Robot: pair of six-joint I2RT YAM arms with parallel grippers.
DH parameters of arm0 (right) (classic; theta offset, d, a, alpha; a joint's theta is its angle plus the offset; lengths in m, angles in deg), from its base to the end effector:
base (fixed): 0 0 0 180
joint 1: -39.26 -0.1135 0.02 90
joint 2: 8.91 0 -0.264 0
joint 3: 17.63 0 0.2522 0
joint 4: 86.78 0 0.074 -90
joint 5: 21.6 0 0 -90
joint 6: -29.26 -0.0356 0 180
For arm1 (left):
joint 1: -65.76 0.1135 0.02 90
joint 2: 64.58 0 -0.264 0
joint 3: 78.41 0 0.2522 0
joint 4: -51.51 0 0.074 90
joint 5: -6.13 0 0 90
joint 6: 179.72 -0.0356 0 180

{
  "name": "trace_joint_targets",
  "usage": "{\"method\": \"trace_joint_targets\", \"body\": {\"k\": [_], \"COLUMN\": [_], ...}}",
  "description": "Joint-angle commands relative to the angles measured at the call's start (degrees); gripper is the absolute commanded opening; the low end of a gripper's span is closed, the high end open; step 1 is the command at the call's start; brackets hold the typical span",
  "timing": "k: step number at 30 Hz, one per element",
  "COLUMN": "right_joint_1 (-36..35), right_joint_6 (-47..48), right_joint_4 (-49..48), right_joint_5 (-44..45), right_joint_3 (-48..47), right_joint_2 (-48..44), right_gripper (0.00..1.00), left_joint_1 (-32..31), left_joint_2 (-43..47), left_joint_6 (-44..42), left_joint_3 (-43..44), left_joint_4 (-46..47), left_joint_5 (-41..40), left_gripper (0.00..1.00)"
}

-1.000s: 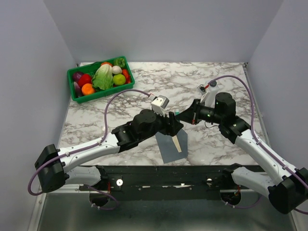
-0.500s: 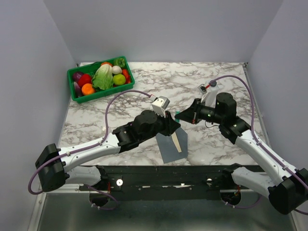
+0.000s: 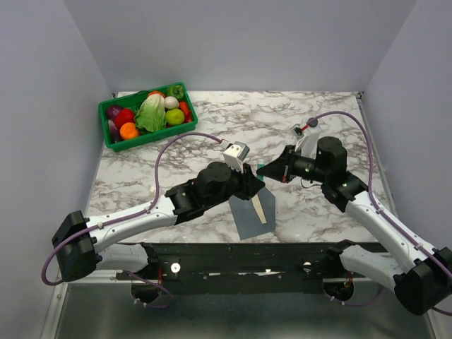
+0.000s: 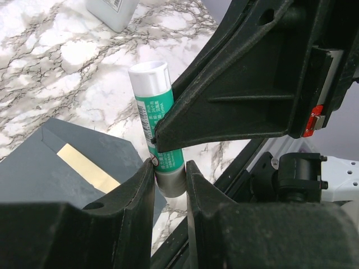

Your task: Place the letter into the envelope and seal it

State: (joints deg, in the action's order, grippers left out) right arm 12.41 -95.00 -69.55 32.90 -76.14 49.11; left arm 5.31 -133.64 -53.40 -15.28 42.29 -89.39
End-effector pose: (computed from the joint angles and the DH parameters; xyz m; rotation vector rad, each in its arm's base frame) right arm 0.1967 0.1228 0.3099 -0.3398 1.9918 1.2848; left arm 0.1421 -0.2437 0.3054 0.3420 1.9492 -1.0681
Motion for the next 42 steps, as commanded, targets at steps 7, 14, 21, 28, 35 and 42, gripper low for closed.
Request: {"method": "trace_joint_targets", "body": {"k": [7, 14, 21, 28, 35, 42], "right_joint_1": [-0.5, -0.5, -0.3, -0.2, -0.2, -0.2], "right_joint_6": [0.2, 2.1, 5.8, 8.2, 10.0, 9.7], "right_joint_4": [2.0, 8.6, 13.0, 14.7, 18.6, 22.2], "right_joint_5": [6.0, 20.6, 31.2, 31.9, 28.5, 24.2], "right_joint_3": [0.3, -9.5, -19.8, -24.4, -18.9, -11.4], "right_joint_2": [-5.2, -7.1, -5.5, -4.4, -8.4, -14.0], "right_gripper": [0.01, 0.01, 0.01, 0.01, 0.01, 0.01], "left_joint_1": [-0.8, -6.3, -11.4, -12.9, -7.7, -2.8], "left_joint_2": [-0.5, 0.2, 3.3, 7.6, 15.7, 1.2], "left_joint_6": [-1.2, -3.3, -3.8, -2.5, 5.2, -5.6], "left_joint_3": [0.2, -2.3, -9.0, -13.3, -25.4, -37.8], "left_joint_4": [2.8, 0.5, 1.0, -1.8, -1.7, 37.7], "left_joint_5": [4.3, 4.0, 3.5, -3.5, -37.6, -52.0], "left_gripper": [0.00, 0.00, 0.00, 0.00, 0.00, 0.00]}}
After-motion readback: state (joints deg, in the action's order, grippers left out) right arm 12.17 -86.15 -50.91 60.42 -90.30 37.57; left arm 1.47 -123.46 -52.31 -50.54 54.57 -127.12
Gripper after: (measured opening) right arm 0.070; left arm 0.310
